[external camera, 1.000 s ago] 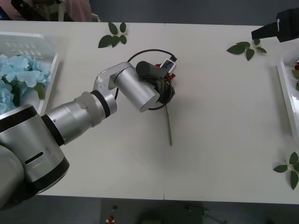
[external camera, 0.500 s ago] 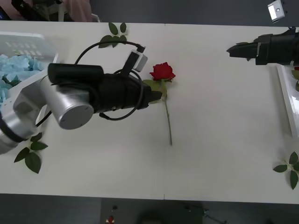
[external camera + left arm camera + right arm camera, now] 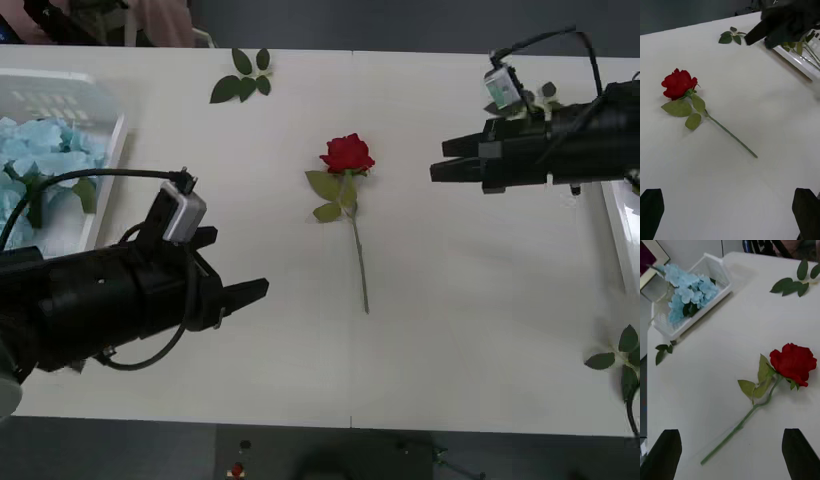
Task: Put the red flowers into the right box and the blue flowers into the left box
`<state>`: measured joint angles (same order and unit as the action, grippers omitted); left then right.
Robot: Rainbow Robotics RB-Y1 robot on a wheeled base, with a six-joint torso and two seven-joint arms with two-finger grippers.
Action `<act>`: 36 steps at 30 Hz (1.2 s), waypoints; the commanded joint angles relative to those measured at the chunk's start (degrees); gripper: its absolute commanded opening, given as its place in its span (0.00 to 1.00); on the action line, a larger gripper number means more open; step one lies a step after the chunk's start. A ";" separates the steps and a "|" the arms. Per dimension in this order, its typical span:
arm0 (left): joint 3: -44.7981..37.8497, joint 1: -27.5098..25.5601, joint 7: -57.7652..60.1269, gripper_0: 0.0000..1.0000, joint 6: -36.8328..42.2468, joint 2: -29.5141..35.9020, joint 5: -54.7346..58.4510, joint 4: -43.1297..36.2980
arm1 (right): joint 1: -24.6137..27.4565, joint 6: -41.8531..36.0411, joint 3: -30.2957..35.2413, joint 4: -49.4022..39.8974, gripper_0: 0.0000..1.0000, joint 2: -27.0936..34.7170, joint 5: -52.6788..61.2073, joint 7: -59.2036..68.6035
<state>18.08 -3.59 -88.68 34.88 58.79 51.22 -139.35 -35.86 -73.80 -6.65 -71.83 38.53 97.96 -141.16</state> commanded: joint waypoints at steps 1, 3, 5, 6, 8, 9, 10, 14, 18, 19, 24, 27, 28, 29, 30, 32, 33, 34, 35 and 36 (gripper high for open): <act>-6.74 -7.49 -6.42 1.00 -0.60 0.89 1.16 -5.84 | -1.66 1.29 0.14 -5.87 0.78 -5.13 -11.12 12.66; -8.41 -9.51 -8.44 1.00 0.36 -1.05 1.69 -6.54 | -2.02 1.38 0.05 -7.89 0.78 -7.42 -17.54 17.06; -10.17 -10.12 -11.51 1.00 3.97 -4.56 2.04 -6.98 | -2.81 1.12 -0.21 -9.47 0.78 -9.62 -23.78 21.36; -11.84 -9.77 -13.62 1.00 7.57 -7.64 2.48 -6.98 | -3.33 0.77 -0.56 -10.26 0.78 -10.93 -27.47 23.74; -14.56 -8.01 -15.91 1.00 14.16 -12.65 2.83 -6.46 | -4.13 0.68 -1.70 -10.88 0.78 -12.43 -31.69 27.16; -15.70 -6.43 -16.96 1.00 17.86 -14.93 3.18 -5.93 | -4.65 0.68 -2.41 -10.97 0.78 -13.04 -33.45 28.92; -16.93 -3.53 -18.28 1.00 23.39 -18.36 4.24 -4.61 | -5.36 0.68 -3.55 -10.97 0.78 -13.75 -36.26 31.91; -17.90 2.09 -21.18 1.00 29.98 -23.28 8.81 0.57 | -7.73 0.68 -6.71 -10.97 0.78 -15.50 -43.64 39.47; -15.97 6.05 -25.75 1.00 28.58 -24.07 13.82 7.34 | -10.10 0.50 -11.64 -10.97 0.78 -17.09 -51.90 50.81; -14.56 7.01 -27.25 1.00 27.44 -23.72 14.17 8.66 | -10.63 0.41 -12.87 -10.88 0.78 -17.17 -53.93 53.79; -9.81 8.07 -29.80 1.00 20.40 -22.32 15.67 11.82 | -11.24 0.33 -16.91 -10.88 0.78 -18.32 -60.96 61.27; -8.06 8.25 -29.80 1.00 17.86 -21.53 15.67 12.18 | -11.24 0.33 -18.58 -10.62 0.78 -18.93 -64.12 63.99; -7.70 8.33 -29.80 1.00 17.42 -21.17 15.67 12.18 | -11.24 0.33 -19.19 -10.62 0.78 -19.02 -65.18 64.69; -7.18 8.51 -29.80 1.00 17.15 -20.65 15.75 12.18 | -11.16 0.33 -19.55 -10.62 0.78 -19.37 -66.67 65.57; -6.91 8.60 -29.80 1.00 17.06 -20.29 16.02 12.18 | -11.24 0.33 -19.72 -10.53 0.78 -19.64 -67.81 66.19; -6.83 8.60 -29.80 1.00 16.71 -19.68 16.90 12.18 | -11.16 0.41 -19.72 -9.91 0.78 -20.25 -69.48 67.42; -6.74 8.60 -29.80 1.00 16.71 -19.33 17.60 12.18 | -11.33 0.77 -19.72 -9.30 0.78 -20.51 -70.19 67.77; -6.74 8.60 -29.80 1.00 16.71 -19.15 18.39 12.18 | -11.24 1.73 -19.72 -8.42 0.78 -20.87 -70.71 67.86; -6.74 8.60 -29.88 1.00 16.71 -18.89 18.48 12.18 | -11.33 2.61 -19.72 -7.36 0.78 -20.95 -70.89 67.86; -6.74 8.60 -29.88 1.00 16.71 -18.89 18.57 12.18 | -11.33 3.23 -19.72 -6.75 0.78 -21.13 -71.06 67.77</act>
<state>11.80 4.71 -117.57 52.32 38.77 69.29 -126.42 -45.78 -72.27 -27.11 -79.79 18.40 27.49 -74.78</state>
